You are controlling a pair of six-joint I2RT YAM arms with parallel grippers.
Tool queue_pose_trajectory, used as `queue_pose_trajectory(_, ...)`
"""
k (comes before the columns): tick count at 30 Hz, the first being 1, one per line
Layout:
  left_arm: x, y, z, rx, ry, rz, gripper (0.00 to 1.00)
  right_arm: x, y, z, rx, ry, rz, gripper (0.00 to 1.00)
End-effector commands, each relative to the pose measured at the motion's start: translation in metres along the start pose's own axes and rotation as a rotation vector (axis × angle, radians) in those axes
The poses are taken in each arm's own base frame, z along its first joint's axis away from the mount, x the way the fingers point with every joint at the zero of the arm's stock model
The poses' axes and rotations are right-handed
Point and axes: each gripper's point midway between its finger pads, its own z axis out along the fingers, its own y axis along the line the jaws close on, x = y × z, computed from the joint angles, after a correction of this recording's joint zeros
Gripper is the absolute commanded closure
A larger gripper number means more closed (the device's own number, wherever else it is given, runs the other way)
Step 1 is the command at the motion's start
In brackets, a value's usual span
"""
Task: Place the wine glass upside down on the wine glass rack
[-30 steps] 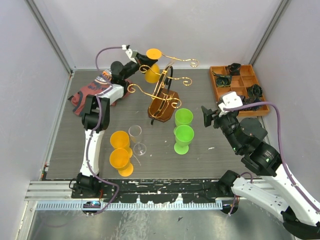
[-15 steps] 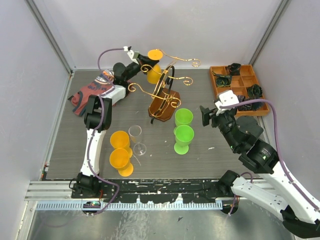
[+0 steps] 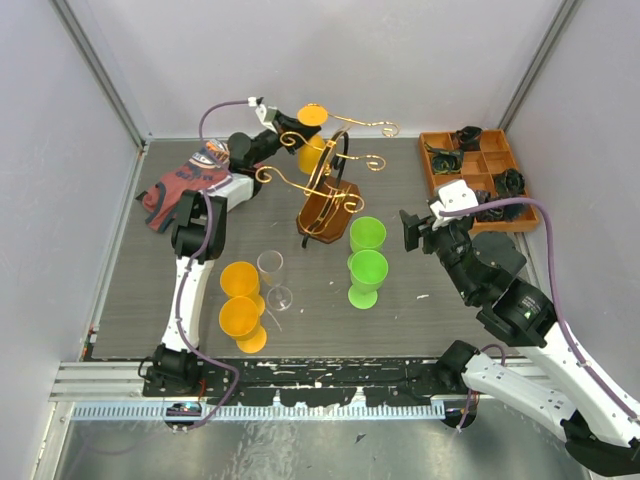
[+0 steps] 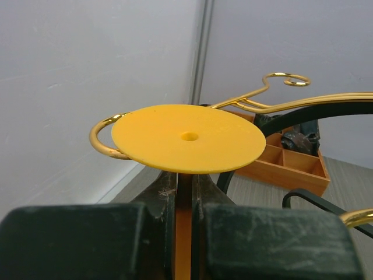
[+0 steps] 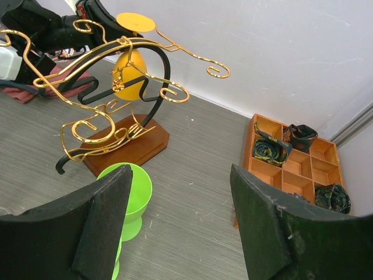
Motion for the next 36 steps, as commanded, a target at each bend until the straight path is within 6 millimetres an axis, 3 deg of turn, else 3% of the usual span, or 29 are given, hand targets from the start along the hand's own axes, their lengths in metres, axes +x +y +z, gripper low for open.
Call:
queue_pose_trajectory(1,-0.024,-0.025,0.009,0.13,-0.034,0.047,1.0,-0.015,0.0,0.001,0.004,-0.059,0.038,0.26)
queue_pose_trajectory(11,-0.025,-0.041,0.004,0.263,0.034,0.008,1.0,-0.012,0.0,0.0,0.002,-0.06,0.04,0.26)
queue_pose_trajectory(24,-0.005,-0.003,-0.006,0.135,0.011,-0.006,1.0,-0.01,0.0,0.002,0.008,-0.048,0.033,0.26)
queue_pose_trajectory(36,-0.005,0.007,-0.003,0.117,0.0,0.0,1.0,-0.008,0.001,0.005,0.009,-0.042,0.023,0.26)
